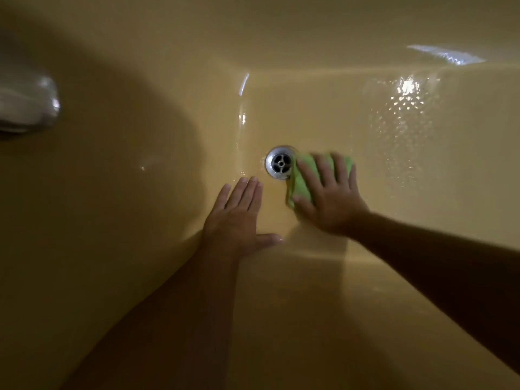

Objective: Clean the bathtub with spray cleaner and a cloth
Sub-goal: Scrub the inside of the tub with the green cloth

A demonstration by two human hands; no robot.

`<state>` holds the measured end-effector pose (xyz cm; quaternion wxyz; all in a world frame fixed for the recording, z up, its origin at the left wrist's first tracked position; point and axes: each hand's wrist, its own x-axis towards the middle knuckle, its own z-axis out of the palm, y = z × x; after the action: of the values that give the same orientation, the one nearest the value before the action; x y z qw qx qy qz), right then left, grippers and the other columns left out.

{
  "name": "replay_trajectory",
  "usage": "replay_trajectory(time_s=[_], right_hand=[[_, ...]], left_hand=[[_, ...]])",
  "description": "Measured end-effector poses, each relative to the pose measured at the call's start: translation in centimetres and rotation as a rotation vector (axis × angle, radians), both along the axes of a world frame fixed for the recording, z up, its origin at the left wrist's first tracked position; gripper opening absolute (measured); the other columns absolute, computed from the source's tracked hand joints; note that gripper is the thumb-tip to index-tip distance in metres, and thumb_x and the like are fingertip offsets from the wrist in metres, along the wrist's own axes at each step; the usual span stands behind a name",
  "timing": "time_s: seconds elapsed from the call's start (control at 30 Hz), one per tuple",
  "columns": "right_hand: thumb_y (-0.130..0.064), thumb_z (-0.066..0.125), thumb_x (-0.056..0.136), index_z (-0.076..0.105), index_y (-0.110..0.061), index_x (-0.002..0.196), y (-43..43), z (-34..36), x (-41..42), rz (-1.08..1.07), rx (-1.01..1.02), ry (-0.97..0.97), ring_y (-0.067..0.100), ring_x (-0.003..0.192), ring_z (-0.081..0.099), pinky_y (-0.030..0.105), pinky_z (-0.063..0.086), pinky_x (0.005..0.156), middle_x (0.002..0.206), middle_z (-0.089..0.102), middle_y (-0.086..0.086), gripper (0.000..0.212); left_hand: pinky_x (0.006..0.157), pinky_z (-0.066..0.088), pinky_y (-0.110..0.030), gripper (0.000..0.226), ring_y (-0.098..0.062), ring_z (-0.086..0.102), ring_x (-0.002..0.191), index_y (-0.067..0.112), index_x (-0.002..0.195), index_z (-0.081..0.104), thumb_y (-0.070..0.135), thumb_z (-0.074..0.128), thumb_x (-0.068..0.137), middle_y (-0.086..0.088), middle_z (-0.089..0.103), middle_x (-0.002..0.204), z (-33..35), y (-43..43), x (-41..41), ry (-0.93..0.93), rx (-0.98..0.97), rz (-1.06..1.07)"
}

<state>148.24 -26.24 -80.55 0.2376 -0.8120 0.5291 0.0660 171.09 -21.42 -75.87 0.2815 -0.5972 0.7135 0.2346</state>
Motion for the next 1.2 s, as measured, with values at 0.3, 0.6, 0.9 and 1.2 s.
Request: replay_trajectory(time_s=[0.3, 0.6, 0.9, 1.2], right_hand=[[-0.070, 0.018, 0.102, -0.003, -0.043, 0.163, 8.6, 3.7, 4.6, 0.383, 0.299, -0.200, 0.031, 0.159, -0.006, 0.058, -0.010, 0.123, 0.173, 0.003, -0.004, 0.070], [-0.068, 0.027, 0.099, 0.029, -0.028, 0.163, -6.3, -1.8, 10.5, 0.348, -0.099, -0.134, 0.047, 0.151, 0.028, 0.073, 0.015, 0.119, 0.166, 0.034, 0.010, 0.075], [-0.060, 0.024, 0.104, 0.018, -0.030, 0.166, 2.4, 0.8, 9.9, 0.113, -0.013, -0.096, 0.047, 0.153, 0.023, 0.073, 0.006, 0.120, 0.166, 0.032, 0.013, 0.069], [-0.063, 0.036, 0.100, 0.033, -0.029, 0.160, -1.0, -0.9, -0.8, 0.196, -0.092, 0.004, 0.049, 0.144, 0.038, 0.071, 0.024, 0.116, 0.159, 0.044, 0.014, 0.069]], left_hand=[[0.121, -0.015, -0.061, 0.145, -0.022, -0.025, 0.156, 0.016, 0.160, -0.024, 0.103, 0.042, 0.064, 0.000, -0.028, 0.169, 4.7, -4.2, 4.2, -0.425, 0.189, -0.370], [0.124, -0.011, -0.058, 0.164, -0.034, -0.021, 0.157, -0.005, 0.156, -0.022, 0.108, 0.041, 0.055, -0.021, -0.022, 0.168, 4.5, -6.4, 4.6, -0.552, -0.009, -0.324], [0.122, -0.013, -0.062, 0.157, -0.031, -0.022, 0.157, -0.001, 0.157, -0.022, 0.105, 0.042, 0.060, -0.017, -0.023, 0.169, 4.4, -6.2, 4.4, -0.538, -0.012, -0.292], [0.118, -0.021, -0.064, 0.163, -0.028, -0.028, 0.155, 0.003, 0.156, -0.028, 0.106, 0.045, 0.053, -0.013, -0.030, 0.167, 3.6, -6.8, 4.0, -0.505, -0.008, -0.213]])
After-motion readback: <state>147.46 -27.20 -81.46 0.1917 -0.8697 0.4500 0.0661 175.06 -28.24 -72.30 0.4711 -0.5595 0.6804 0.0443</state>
